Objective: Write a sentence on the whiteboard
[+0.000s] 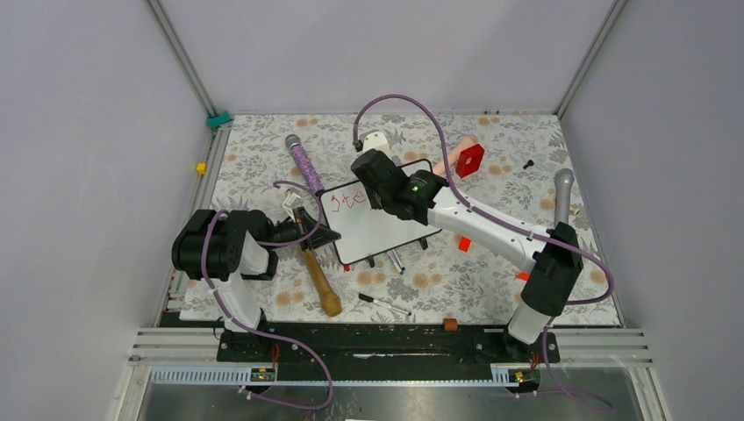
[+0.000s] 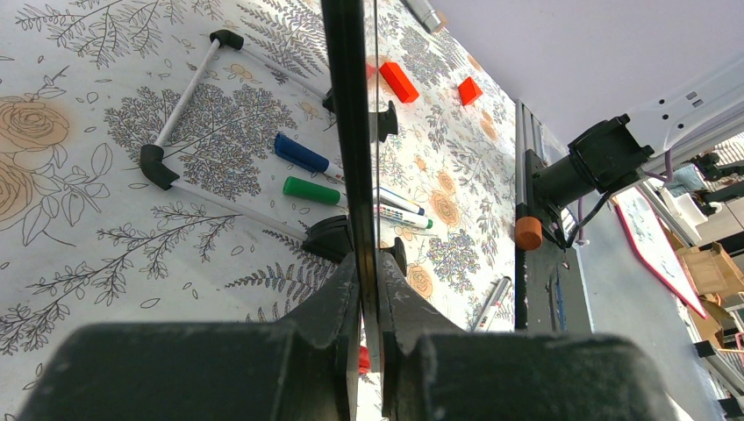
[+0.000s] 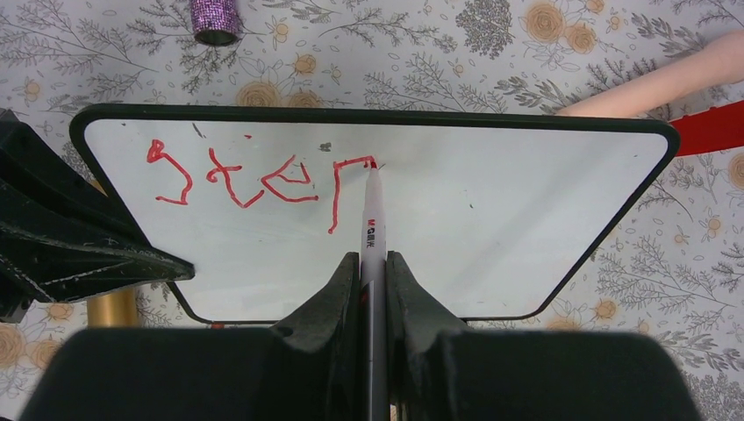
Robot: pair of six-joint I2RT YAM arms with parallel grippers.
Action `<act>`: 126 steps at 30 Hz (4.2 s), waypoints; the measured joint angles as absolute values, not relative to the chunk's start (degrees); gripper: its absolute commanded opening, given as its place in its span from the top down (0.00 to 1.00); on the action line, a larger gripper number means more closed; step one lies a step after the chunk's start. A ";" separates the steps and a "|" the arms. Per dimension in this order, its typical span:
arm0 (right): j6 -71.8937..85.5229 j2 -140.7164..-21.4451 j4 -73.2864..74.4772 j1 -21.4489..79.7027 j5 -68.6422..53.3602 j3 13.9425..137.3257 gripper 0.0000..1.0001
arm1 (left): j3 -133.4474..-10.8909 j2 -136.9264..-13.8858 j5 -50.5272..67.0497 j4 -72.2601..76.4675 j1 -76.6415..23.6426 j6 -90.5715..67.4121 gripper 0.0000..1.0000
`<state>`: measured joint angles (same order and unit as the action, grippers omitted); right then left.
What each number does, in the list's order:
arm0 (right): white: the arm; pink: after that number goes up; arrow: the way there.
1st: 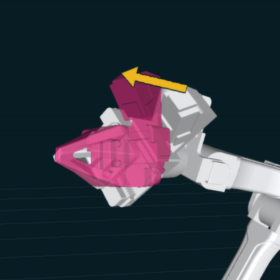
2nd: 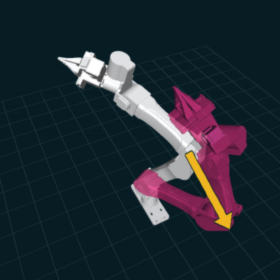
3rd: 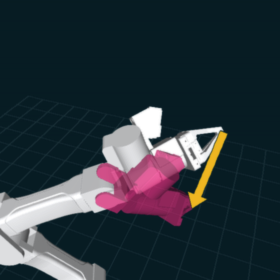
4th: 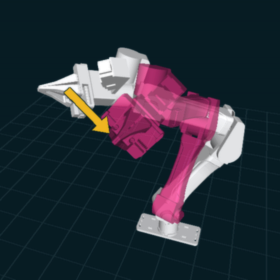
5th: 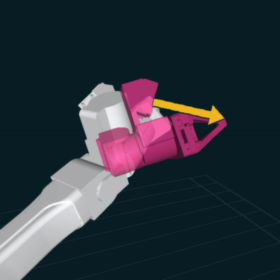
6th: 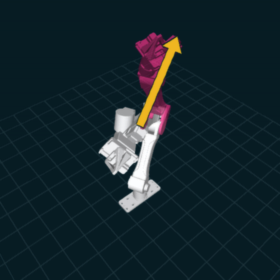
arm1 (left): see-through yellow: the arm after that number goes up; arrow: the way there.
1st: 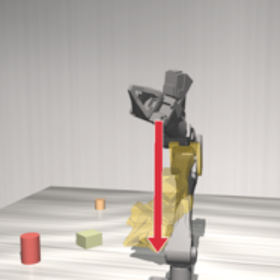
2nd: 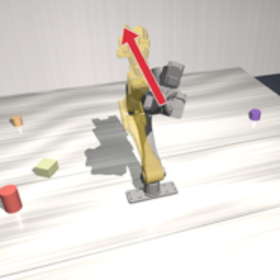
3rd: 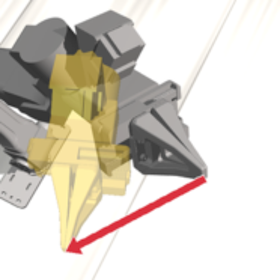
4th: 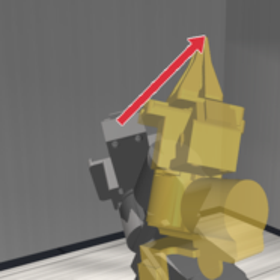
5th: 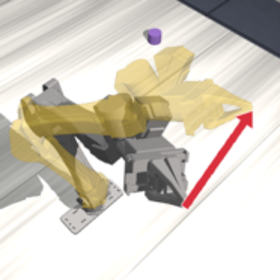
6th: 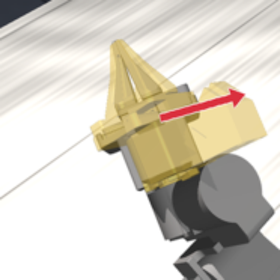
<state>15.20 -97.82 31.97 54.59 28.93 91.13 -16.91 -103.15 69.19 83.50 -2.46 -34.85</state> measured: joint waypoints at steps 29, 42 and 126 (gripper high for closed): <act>16.82 -91.42 30.22 53.89 20.62 84.58 1.00 | -16.91 -103.18 69.23 83.64 -2.48 -34.46 1.00; 17.15 -84.90 27.07 52.71 20.47 80.47 1.00 | -16.91 -103.18 69.23 83.66 -2.48 -34.44 1.00; 13.82 -78.78 7.66 50.83 25.78 62.85 1.00 | -16.88 -103.18 69.21 83.66 -2.48 -34.41 1.00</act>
